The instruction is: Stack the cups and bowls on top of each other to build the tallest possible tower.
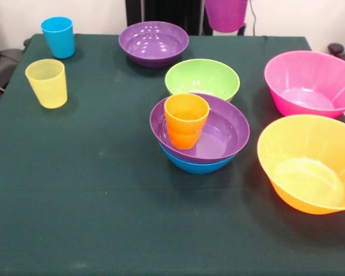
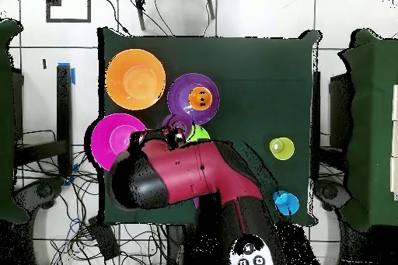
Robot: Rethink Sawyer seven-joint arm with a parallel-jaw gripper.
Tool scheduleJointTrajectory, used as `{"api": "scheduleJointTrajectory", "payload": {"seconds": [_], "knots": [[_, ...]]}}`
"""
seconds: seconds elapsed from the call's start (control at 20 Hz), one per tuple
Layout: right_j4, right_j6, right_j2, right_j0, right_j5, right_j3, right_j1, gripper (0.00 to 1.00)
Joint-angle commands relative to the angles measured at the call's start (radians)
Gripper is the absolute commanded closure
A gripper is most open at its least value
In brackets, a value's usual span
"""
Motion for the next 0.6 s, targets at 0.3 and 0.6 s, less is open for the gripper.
{"api": "scheduleJointTrajectory", "payload": {"seconds": [0.3,0.6], "knots": [[0.007,0.238,-0.127,0.021,-0.271,0.114,0.161,1.00],[0.020,0.237,-0.137,0.019,-0.330,0.123,0.186,1.00]]}}
